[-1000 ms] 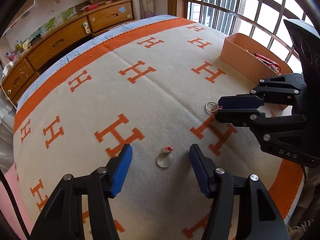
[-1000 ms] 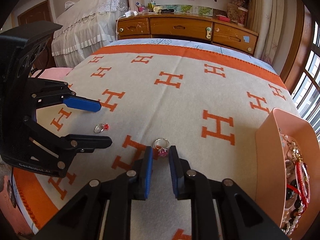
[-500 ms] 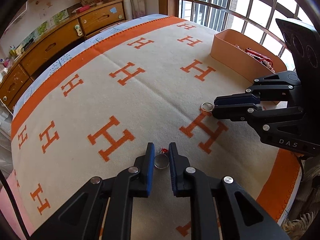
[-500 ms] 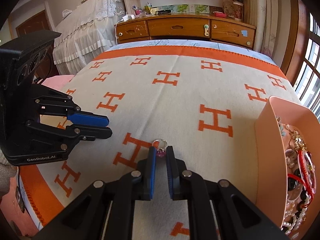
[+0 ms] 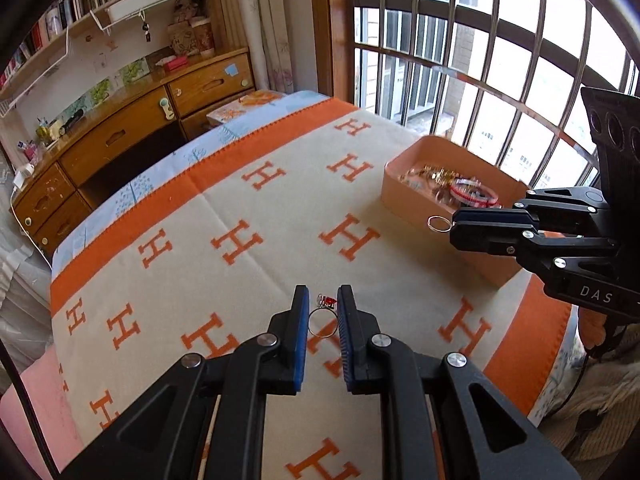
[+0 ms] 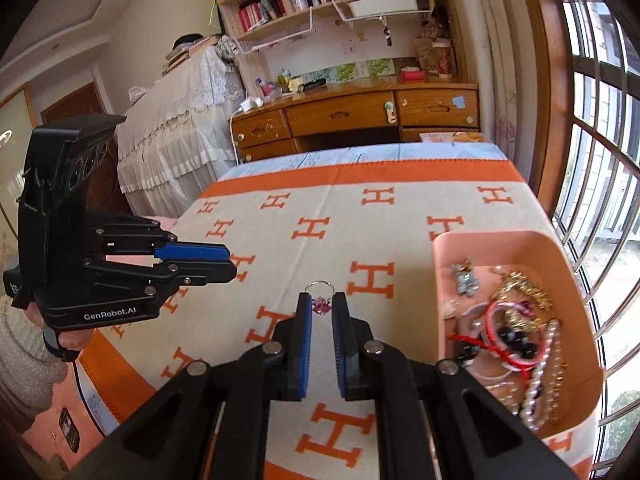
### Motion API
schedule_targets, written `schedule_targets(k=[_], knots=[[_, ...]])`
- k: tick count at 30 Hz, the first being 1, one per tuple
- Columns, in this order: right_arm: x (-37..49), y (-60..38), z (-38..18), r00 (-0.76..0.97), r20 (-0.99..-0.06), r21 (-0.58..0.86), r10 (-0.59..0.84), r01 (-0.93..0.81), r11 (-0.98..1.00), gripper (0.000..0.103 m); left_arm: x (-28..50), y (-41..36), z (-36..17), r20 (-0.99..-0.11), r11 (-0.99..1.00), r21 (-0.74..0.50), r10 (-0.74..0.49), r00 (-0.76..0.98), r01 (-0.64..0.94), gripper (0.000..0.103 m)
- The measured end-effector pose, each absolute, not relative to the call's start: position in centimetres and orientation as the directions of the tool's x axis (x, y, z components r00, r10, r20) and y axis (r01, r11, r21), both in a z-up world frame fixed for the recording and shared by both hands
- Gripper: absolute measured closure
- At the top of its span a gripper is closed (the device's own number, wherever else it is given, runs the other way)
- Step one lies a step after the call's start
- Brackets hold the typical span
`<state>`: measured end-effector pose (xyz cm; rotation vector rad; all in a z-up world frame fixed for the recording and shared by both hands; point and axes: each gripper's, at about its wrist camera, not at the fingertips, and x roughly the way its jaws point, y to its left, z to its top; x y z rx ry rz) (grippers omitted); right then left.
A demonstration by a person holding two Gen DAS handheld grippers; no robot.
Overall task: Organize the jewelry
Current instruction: 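Drop the ring into the pink box with the right gripper while the left drops its ring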
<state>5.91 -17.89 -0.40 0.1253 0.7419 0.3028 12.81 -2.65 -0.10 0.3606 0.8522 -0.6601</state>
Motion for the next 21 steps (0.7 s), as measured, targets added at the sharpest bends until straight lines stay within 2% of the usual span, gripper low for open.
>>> schedule_targets(k=[4, 7, 13, 18, 20, 21], knots=[[6.6, -23.3, 1.9, 0.741, -0.608, 0.270, 0.284, -0.144, 0.952, 0.093, 13.6, -7.4, 2.3, -0.745, 0.754, -0.021, -0.450, 0.493, 0.656, 0.091], [7.4, -27.0, 2.7, 0.764, -0.595, 0.299, 0.250, -0.078, 0.951, 0.093, 15.2, -11.0, 2.4, -0.750, 0.773, -0.080, -0.462, 0.472, 0.630, 0.091], [8.8, -31.2, 3.1, 0.775, -0.580, 0.372, 0.250, -0.021, 0.928, 0.093, 18.8, -16.8, -1.3, -0.805, 0.797, -0.217, -0.473, 0.358, 0.563, 0.091], [10.3, -31.6, 2.2, 0.753, -0.591, 0.401, 0.289, -0.037, 0.915, 0.093, 20.0, -18.5, -4.2, -0.839, 0.820, -0.251, -0.449, 0.306, 0.514, 0.090], [10.9, -31.4, 1.5, 0.734, -0.607, 0.406, 0.305, -0.043, 0.913, 0.093, 20.2, -18.3, -4.3, -0.835, 0.820, -0.276, -0.463, 0.297, 0.501, 0.080], [11.3, -31.3, 1.2, 0.723, -0.618, 0.407, 0.308, -0.040, 0.912, 0.092, 20.1, -18.1, -4.1, -0.830, 0.822, -0.282, -0.467, 0.303, 0.494, 0.070]])
